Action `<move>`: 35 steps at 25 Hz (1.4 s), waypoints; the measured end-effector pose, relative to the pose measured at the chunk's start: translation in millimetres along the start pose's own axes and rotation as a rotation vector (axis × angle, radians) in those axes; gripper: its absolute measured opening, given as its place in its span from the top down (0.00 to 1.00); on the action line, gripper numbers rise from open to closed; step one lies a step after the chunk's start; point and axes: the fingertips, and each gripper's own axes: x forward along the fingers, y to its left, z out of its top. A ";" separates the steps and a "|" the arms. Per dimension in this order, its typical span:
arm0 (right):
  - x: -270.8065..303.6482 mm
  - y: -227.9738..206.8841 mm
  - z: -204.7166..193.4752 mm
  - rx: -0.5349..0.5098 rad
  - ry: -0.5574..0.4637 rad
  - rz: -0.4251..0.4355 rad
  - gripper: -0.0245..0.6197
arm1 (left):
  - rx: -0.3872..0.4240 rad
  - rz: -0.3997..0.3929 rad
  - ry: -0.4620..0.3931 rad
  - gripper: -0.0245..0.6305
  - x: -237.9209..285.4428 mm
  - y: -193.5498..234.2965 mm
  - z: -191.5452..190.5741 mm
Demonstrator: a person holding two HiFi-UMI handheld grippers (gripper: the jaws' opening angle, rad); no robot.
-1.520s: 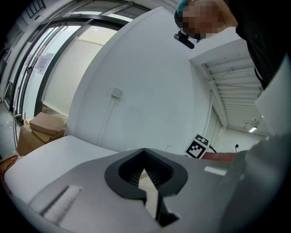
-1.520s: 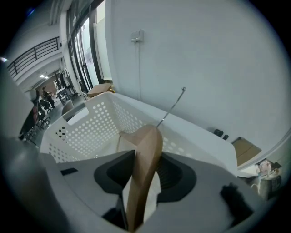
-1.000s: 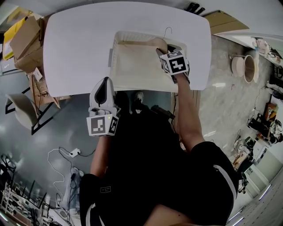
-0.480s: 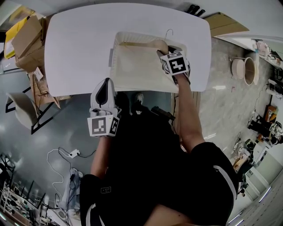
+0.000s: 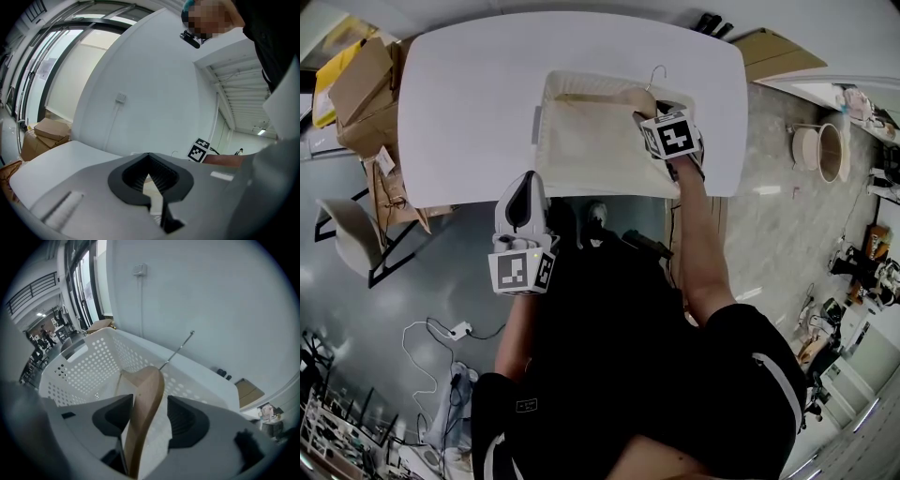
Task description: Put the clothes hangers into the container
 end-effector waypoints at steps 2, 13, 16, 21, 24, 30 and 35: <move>-1.3 0.7 0.0 -0.004 0.002 0.001 0.60 | -0.001 0.001 -0.002 0.96 -1.0 -0.3 0.5; -26.0 3.8 3.2 -0.037 -0.037 -0.034 0.58 | 0.001 -0.007 -0.029 0.96 -9.3 -5.0 3.6; -46.6 3.4 6.5 -0.042 -0.091 -0.056 0.58 | 0.007 -0.015 -0.037 0.95 -12.2 -12.9 5.7; -91.5 15.3 21.7 -0.042 -0.236 -0.048 0.58 | 0.030 -0.042 -0.053 0.95 -14.0 -26.4 11.1; -119.7 22.7 25.9 -0.026 -0.325 -0.065 0.61 | 0.052 -0.071 -0.060 0.96 -16.3 -36.2 13.4; -162.8 41.8 13.1 0.053 -0.489 -0.101 0.92 | 0.071 -0.100 -0.063 0.96 -24.1 -55.2 13.7; -179.9 57.5 -10.3 0.149 -0.550 -0.048 0.94 | 0.083 -0.122 -0.071 0.96 -30.6 -75.6 15.6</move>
